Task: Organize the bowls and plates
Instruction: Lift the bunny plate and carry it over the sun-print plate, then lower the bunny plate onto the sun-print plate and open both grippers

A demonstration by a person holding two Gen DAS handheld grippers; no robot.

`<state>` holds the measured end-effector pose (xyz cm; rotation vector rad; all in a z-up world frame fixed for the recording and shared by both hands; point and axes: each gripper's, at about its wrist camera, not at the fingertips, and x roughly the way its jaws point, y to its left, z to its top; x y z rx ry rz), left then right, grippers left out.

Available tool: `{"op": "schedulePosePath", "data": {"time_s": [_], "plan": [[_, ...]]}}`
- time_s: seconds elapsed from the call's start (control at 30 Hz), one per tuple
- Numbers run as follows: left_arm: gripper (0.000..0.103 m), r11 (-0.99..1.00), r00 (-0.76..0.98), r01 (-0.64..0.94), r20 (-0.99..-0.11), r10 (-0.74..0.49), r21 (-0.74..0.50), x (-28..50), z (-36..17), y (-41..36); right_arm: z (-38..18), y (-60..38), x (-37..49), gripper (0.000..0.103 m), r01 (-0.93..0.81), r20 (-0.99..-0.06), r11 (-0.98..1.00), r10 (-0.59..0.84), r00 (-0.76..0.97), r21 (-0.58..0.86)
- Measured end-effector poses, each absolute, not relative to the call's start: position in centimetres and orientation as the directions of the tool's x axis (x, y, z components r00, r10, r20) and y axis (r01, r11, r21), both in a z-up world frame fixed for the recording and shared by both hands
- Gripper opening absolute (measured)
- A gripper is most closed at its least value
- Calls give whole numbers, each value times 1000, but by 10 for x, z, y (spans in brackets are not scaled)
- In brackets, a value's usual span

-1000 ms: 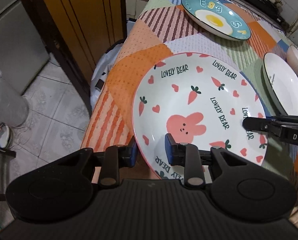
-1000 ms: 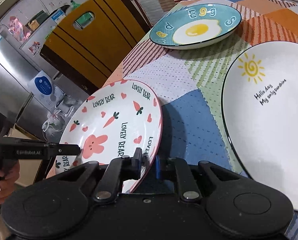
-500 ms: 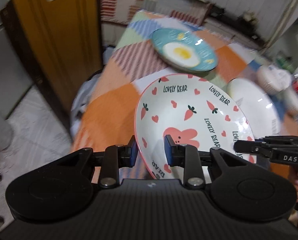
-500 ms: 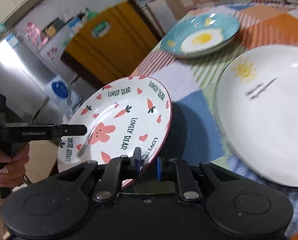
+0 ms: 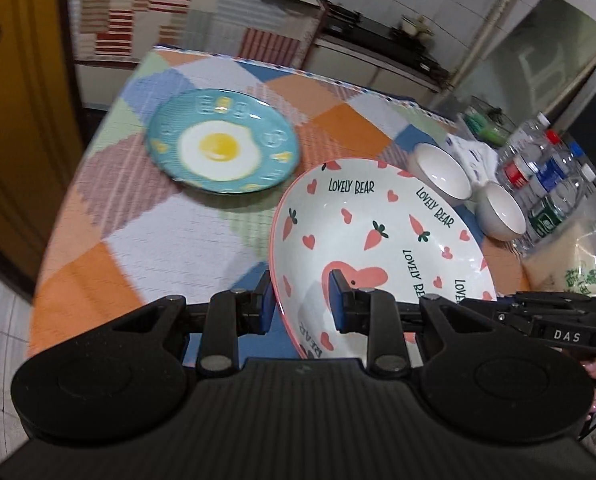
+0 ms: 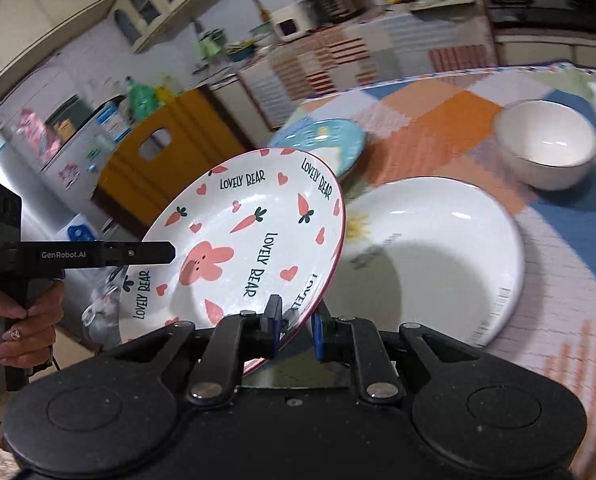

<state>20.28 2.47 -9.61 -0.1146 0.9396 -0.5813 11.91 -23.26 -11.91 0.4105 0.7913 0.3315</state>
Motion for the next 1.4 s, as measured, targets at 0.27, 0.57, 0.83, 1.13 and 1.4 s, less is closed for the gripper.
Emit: {"op": "schedulePosePath", "data": {"time_s": [0.27,0.57,0.83,1.13,1.4], "plan": [[25,800,361,481,-750,-554,-359,222,-128,-27,-130,-267,115,20,10,-674,904,312,670,428],[25,813,326,484,-796,-510,-323,232,-153,-53,-149,-292,137,20,72,-738,909,283,613,410],[25,831,323,491,-831,-453,-262,226,-157,-65,-152,-292,144,21,87,-768,922,259,586,378],[26,868,324,466,-880,-348,-172,232,-155,-75,-150,-278,154,25,88,-806,945,218,550,316],[26,882,237,414,-908,-345,-226,246,-167,-72,-145,-257,170,29,98,-869,982,96,485,163]]}}
